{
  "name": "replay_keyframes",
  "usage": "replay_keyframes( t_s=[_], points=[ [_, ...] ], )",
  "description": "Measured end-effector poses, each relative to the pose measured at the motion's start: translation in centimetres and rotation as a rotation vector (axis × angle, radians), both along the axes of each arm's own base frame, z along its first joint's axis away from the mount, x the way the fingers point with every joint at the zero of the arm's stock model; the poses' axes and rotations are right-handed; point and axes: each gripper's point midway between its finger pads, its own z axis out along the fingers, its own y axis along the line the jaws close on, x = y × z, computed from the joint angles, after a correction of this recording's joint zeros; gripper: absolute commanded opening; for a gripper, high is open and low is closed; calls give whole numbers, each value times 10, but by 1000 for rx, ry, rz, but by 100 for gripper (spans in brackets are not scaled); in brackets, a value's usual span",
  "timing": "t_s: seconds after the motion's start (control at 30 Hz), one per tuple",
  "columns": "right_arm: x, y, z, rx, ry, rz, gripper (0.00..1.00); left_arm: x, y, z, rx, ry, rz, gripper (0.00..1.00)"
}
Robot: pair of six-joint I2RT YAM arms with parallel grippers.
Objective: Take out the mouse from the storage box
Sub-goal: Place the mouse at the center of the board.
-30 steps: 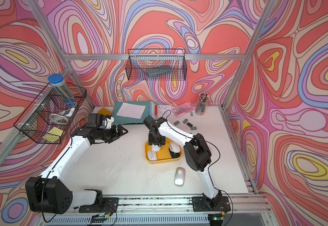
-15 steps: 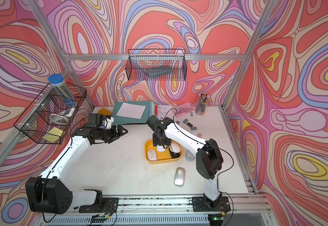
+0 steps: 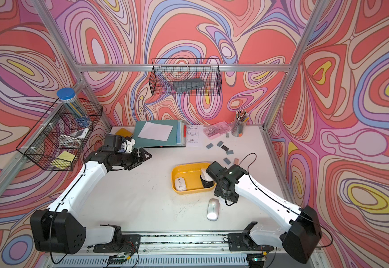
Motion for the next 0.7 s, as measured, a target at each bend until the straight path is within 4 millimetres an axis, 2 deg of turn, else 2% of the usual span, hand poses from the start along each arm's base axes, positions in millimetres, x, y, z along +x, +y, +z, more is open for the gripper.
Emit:
replay_keyframes(
  t_s=[0.13,0.37,0.47,0.63,0.7],
  points=[
    [-5,-17,-9,10,-2,-102,30,0,0,0,-1,0,0,80],
    [-45,-26,-83,11,187,-193,30,0,-1,0,-6,1,-4,80],
    [-52,-23,-97,24,220,-209,32,-1,-1,0,-6,1,-5,80],
    [-53,-17,-109,58,232,-218,58,0,-2,-2,-6,7,-6,80],
    [-53,-16,-110,65,234,-219,64,0,-2,-2,-5,9,-5,80]
  ],
)
